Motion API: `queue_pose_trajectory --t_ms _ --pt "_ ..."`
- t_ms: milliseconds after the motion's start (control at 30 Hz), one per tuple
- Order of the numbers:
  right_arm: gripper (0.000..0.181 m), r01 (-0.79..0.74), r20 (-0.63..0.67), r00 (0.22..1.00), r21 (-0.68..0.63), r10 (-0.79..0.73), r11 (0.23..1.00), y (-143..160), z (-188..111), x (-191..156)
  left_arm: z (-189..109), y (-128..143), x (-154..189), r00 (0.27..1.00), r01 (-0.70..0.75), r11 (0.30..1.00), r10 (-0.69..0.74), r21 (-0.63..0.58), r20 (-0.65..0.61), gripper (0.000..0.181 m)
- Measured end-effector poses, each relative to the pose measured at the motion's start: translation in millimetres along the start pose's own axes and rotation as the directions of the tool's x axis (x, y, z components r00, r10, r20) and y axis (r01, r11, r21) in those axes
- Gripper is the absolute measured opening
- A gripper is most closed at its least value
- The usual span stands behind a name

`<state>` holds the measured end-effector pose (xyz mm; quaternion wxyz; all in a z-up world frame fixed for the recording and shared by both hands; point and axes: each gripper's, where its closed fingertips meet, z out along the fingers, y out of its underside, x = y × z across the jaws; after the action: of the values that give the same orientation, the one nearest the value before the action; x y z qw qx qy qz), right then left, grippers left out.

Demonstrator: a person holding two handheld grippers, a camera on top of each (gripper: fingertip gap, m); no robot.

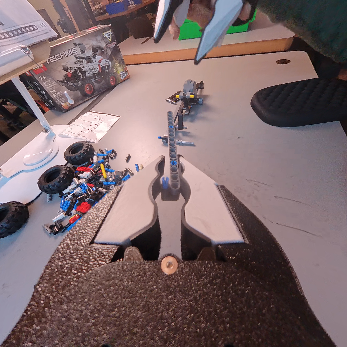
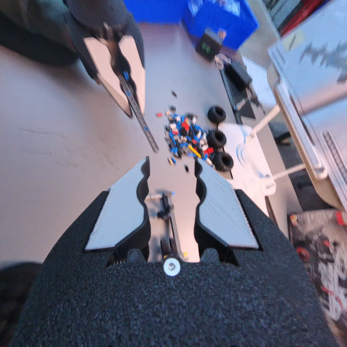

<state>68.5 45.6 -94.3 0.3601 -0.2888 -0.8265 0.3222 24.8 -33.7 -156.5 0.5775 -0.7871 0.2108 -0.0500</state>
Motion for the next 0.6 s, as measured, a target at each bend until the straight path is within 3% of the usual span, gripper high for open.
queue_pose_trajectory --t_ms 133,200,267,367,500,600 --pt "0.05 0.097 -0.048 0.995 0.106 -0.093 0.99 -21.3 49.4 -34.1 -3.4 -15.0 11.1 0.997 0.05 0.995 -0.044 0.084 -0.067 0.012" --pt "0.043 0.052 -0.06 0.997 0.186 -0.041 0.981 -25.2 63.0 -37.1 -7.4 -23.3 14.5 0.99 0.095 0.986 -0.079 0.137 -0.113 0.012" --pt "0.025 -0.022 -0.02 0.999 0.283 0.029 0.959 -30.1 63.7 -41.9 -11.7 -28.4 16.9 0.982 0.131 0.977 -0.104 0.17 -0.159 0.012" --pt "0.017 -0.226 0.157 0.972 0.417 0.175 0.881 -38.1 56.3 -54.7 -17.1 -36.9 22.8 0.962 0.192 0.956 -0.139 0.221 -0.234 0.012" --pt "0.008 -0.358 0.342 0.915 0.437 0.215 0.825 -39.3 48.9 -72.2 -16.1 -35.2 30.6 0.951 0.195 0.959 -0.135 0.204 -0.277 0.018" --pt "0.007 -0.385 0.399 0.891 0.412 0.216 0.826 -39.4 44.1 -76.5 -12.4 -22.9 33.1 0.967 0.096 0.987 -0.063 0.126 -0.245 0.025"
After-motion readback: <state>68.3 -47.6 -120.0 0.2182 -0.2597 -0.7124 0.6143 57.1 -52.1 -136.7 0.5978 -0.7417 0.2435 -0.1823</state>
